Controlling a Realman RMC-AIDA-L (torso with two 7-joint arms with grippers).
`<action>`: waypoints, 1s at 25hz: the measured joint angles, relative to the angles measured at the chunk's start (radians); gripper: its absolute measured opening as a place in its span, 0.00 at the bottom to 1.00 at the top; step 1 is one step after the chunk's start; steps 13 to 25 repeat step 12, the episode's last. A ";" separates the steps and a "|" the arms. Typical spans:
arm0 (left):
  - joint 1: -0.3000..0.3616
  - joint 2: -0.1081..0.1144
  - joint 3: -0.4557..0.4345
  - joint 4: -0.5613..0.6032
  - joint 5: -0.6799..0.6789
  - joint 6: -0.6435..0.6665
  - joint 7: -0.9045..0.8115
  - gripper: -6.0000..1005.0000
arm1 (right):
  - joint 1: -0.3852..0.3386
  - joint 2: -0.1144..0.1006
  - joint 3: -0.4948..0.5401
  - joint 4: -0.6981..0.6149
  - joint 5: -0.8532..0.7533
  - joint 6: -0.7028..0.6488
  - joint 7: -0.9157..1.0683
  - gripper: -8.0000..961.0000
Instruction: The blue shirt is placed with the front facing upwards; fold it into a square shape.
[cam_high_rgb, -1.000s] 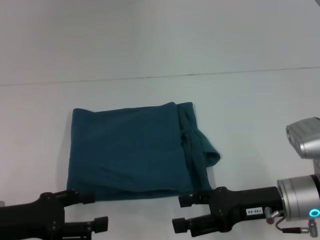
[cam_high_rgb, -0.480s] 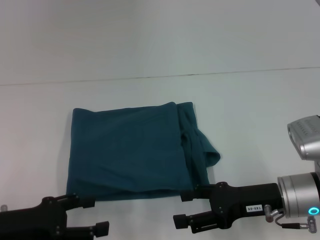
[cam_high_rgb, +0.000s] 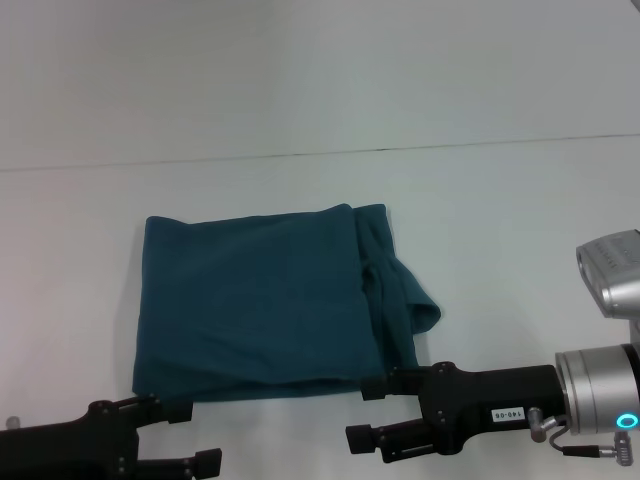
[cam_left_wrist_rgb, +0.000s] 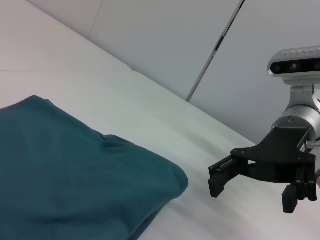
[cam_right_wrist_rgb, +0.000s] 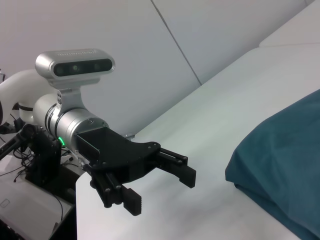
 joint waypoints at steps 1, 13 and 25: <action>0.000 0.000 0.000 0.000 0.000 0.000 0.000 0.90 | -0.001 0.000 0.000 0.000 0.001 0.000 0.000 0.98; 0.000 0.000 0.000 0.000 -0.006 0.005 0.004 0.90 | -0.004 -0.001 0.003 0.001 0.010 0.000 0.004 0.98; 0.000 0.000 0.000 0.000 -0.006 0.005 0.004 0.90 | -0.004 -0.001 0.003 0.001 0.010 0.000 0.004 0.98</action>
